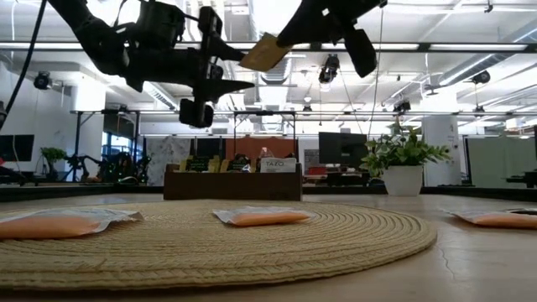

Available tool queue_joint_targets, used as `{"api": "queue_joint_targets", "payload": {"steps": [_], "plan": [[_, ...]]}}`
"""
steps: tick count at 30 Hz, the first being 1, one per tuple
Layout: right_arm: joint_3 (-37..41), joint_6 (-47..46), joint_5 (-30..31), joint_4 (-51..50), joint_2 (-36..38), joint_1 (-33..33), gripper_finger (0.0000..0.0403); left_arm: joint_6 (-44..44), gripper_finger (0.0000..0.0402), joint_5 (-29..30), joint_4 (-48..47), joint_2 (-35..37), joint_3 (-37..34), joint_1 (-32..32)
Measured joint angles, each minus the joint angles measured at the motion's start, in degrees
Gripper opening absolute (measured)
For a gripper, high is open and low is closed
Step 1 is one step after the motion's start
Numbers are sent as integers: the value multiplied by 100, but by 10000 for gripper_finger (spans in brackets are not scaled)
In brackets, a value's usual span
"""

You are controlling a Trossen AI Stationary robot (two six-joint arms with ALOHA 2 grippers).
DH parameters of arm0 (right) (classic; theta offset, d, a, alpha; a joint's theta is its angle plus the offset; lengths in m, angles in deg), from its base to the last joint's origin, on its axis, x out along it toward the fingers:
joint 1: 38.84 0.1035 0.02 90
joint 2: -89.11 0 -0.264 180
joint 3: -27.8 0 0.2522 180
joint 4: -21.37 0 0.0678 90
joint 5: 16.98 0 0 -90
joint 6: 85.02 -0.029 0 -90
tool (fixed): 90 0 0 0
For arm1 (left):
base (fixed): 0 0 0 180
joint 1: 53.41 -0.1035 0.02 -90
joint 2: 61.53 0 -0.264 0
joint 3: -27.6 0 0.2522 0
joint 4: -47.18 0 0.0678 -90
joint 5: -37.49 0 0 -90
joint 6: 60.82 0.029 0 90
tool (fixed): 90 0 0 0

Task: Pick & Place Tea
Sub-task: Put the yellow tea bag into the middle section of the wooden organizer

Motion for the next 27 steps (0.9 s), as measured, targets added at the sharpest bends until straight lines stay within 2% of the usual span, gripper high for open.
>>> {"api": "queue_joint_targets", "payload": {"steps": [16,27], "plan": [[-27,2,-85,6,-42,-137,8,161,171,-382,-11,0,95,152],[-22,-13,-88,61,-49,-243,8,341,170,-385,-29,-99,138,389]]}}
